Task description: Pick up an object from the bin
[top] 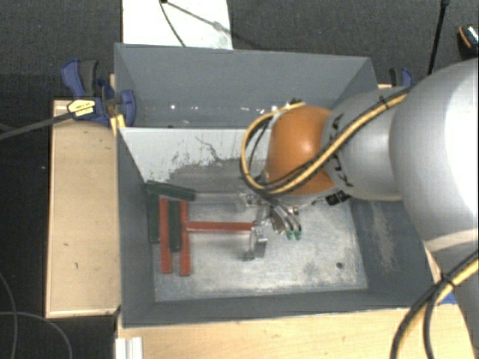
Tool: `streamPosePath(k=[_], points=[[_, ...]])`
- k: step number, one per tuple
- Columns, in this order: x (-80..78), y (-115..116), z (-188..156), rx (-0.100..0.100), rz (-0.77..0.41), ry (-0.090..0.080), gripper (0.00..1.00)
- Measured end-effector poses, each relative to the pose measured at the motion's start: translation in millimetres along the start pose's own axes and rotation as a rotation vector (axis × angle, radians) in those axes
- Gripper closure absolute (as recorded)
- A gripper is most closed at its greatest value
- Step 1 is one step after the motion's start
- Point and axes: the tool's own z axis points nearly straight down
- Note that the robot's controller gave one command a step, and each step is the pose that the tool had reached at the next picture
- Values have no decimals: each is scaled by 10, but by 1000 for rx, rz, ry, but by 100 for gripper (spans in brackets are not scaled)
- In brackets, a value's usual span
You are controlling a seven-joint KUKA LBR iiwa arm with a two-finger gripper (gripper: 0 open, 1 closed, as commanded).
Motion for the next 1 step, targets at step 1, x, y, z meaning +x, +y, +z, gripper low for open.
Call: streamPosePath(k=[1], points=[[17,-25,-29,2,1,2,100]])
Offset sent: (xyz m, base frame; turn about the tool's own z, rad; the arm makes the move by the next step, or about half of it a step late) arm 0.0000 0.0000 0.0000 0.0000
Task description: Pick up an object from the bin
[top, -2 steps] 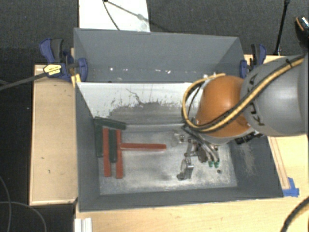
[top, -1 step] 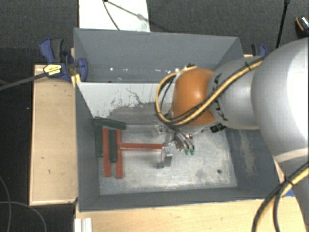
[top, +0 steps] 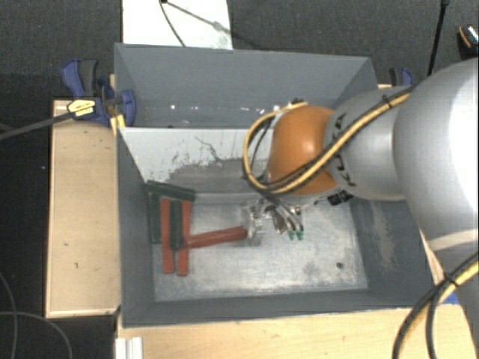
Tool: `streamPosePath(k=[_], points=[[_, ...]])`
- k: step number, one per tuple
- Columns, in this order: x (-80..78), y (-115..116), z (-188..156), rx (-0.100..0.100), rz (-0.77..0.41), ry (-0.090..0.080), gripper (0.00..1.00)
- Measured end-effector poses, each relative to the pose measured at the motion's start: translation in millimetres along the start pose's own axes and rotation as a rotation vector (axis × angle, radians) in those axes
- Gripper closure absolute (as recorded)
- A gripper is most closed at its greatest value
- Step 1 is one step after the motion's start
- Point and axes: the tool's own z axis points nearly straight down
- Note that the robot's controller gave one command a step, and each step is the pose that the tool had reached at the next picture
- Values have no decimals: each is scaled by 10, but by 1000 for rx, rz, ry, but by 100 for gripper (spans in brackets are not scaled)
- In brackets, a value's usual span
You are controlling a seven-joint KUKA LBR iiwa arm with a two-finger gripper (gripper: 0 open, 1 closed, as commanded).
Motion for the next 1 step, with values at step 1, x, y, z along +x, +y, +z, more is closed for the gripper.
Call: streamPosePath(k=[1], points=[[240,71,-1603,0,-19,-6,100]])
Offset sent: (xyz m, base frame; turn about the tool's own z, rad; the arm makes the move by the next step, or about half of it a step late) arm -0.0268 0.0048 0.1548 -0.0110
